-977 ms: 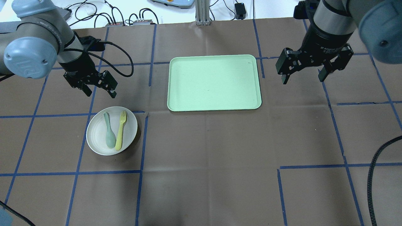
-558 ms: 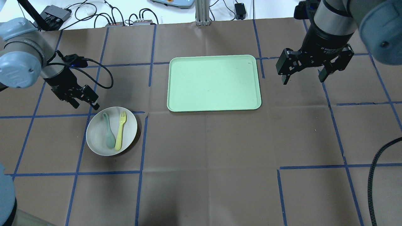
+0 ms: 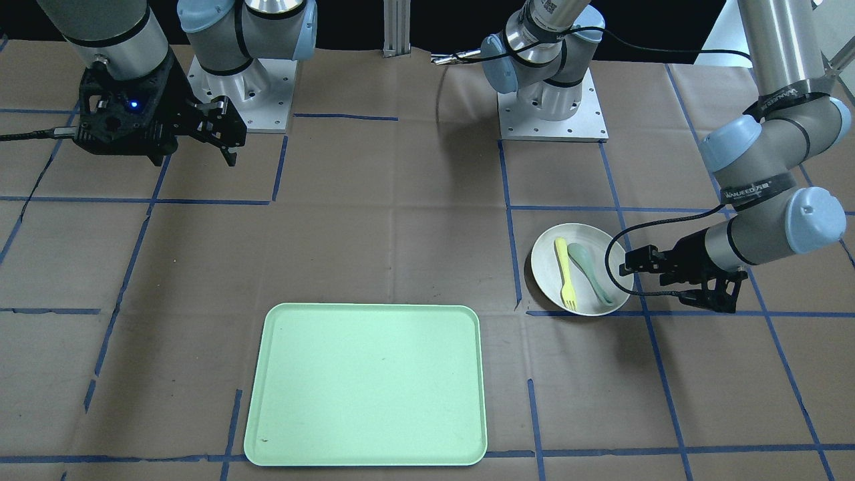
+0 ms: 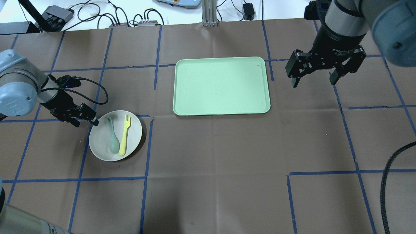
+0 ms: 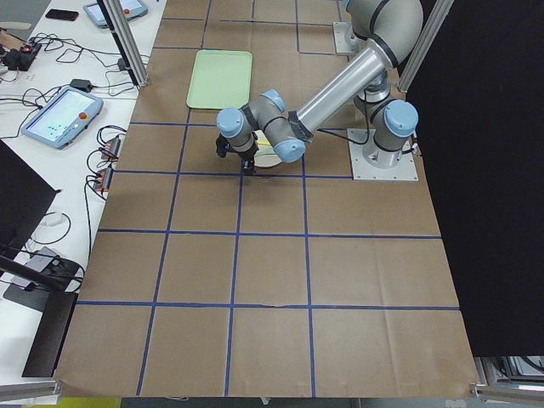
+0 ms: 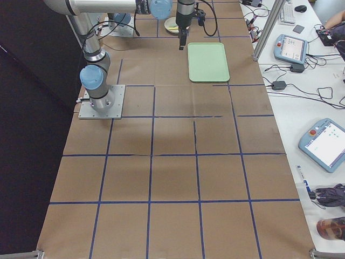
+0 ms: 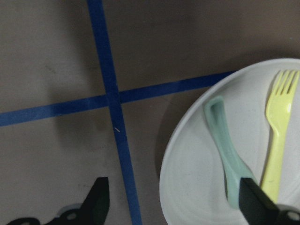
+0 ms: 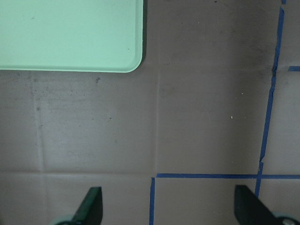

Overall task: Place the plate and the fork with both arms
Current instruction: 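Move the left gripper down to the white plate's rim and grasp it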

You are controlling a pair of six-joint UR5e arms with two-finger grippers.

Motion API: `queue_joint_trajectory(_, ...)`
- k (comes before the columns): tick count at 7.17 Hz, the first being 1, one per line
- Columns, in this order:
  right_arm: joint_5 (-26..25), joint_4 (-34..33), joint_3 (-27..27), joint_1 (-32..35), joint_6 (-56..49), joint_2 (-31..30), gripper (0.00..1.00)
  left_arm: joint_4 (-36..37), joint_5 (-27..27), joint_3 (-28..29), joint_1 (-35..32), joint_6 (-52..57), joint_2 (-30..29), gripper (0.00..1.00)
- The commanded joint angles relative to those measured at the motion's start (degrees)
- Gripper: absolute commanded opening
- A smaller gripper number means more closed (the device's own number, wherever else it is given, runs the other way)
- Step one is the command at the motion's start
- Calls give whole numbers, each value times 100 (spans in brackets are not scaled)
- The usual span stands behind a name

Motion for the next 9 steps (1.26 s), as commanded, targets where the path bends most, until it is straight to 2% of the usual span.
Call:
queue_joint_trajectory(1,0,0,0,-5,0,0,100,99,-25,-39,49,-9,-187,84)
queue_joint_trajectory(2,0,0,0,-5,0,0,100,91,-34,-48,57,-9,-241,83)
queue_joint_trajectory(4,9,0,0,4,0,0,100,73,-34,-118,49,-18,-259,58)
queue_joint_trajectory(6,0,9,0,4,-9,0,100,73,-34,-162,49,-27,-250,29)
queue_joint_trajectory(8,0,9,0,4,-9,0,100,64,-34,-162,49,-18,-250,13)
queue_joint_trajectory(9,0,9,0,4,-9,0,100,64,-34,-162,49,-18,-250,8)
